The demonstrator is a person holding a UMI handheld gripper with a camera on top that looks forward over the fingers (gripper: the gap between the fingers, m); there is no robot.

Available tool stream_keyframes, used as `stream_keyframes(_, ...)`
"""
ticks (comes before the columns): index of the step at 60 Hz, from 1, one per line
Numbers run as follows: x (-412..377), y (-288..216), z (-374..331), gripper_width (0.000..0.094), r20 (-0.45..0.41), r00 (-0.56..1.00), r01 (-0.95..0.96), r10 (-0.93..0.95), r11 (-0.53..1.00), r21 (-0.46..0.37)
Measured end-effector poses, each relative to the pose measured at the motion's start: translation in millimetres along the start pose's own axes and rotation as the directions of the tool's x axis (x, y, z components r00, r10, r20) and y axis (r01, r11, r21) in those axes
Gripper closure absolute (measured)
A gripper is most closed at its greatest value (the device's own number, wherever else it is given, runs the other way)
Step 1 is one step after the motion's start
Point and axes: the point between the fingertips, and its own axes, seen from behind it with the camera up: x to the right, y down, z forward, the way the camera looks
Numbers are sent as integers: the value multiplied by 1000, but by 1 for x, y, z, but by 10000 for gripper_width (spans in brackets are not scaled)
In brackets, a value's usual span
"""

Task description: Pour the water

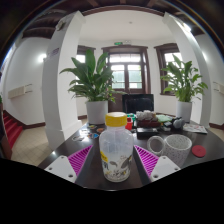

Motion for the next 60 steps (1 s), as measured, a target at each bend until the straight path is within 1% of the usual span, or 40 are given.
stream_keyframes(4,2,-2,10,157,-7,1000,-13,13,1000,-3)
stream_keyframes(7,1,-11,17,190,-14,1000,-16,16,999,30)
stream_keyframes(9,2,-15,22,272,-20,999,-25,26,999,44)
stream_keyframes(10,2,-16,23,349,-22,999,-30,31,998,48)
stream_keyframes(12,-3,-7,26,353,-25,999,-33,34,998,47)
stream_keyframes(13,-8,-1,29,381,-25,999,-34,35,998,48)
stream_keyframes(16,-27,17,35,425,-20,999,-34,35,998,48)
stream_keyframes(19,-30,20,38,470,-20,999,-46,47,998,49)
stream_keyframes(22,-30,19,38,470,-18,998,-59,59,997,50)
stream_keyframes(23,-29,19,39,456,-19,998,-62,63,997,52)
stream_keyframes(24,-29,18,38,492,-20,997,-67,68,996,53)
stream_keyframes(28,-25,17,36,492,-12,997,-78,79,995,60)
stream_keyframes(32,-22,15,35,492,-7,994,-112,113,993,48)
stream_keyframes(35,-18,13,33,493,-6,983,-182,183,983,35)
stream_keyframes(38,-14,11,32,490,-3,953,-304,304,952,36)
stream_keyframes(43,-4,-4,29,490,31,841,-542,541,837,75)
stream_keyframes(44,-3,-12,32,489,30,808,-589,588,805,74)
stream_keyframes(45,0,-11,33,477,44,774,-633,632,770,83)
stream_keyframes(49,11,-19,32,479,80,625,-780,776,617,105)
stream_keyframes(52,20,-24,33,476,106,510,-859,853,500,114)
stream_keyframes(53,19,-34,30,476,104,474,-879,874,462,122)
stream_keyframes(60,49,-45,27,477,173,220,-968,960,193,160)
